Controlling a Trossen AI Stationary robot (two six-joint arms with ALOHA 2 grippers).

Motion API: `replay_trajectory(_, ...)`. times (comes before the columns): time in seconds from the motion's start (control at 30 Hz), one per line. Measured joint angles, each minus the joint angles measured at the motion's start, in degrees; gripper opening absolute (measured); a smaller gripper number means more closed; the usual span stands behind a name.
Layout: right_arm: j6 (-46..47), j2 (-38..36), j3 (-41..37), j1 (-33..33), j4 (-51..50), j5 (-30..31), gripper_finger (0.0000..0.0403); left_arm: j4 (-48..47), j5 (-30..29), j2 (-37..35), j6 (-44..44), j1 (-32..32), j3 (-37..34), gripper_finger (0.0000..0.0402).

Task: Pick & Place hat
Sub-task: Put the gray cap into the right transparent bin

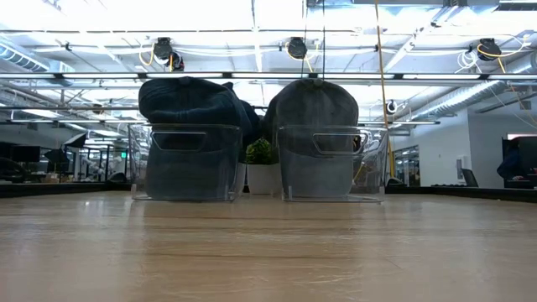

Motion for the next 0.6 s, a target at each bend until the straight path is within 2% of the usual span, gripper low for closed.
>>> replay_trajectory(0.3, 4.3, 4.6, 0.0, -2.2, 8.2, -6.1, 0.0, -6.0, 1.7, 3.5, -1.5, 0.2, -0.1, 0.0313)
replay_trajectory(0.47, 5.5, 6.3, 0.0, -2.2, 8.1, -6.2, 0.0, -8.0, 2.9, 5.1, -3.2, 0.0, 0.0, 0.0312)
replay_trajectory(0.6, 5.4, 6.3, 0.0, -2.2, 8.1, -6.2, 0.0, -10.0, 6.6, 6.1, -5.4, 0.0, 0.0, 0.0312)
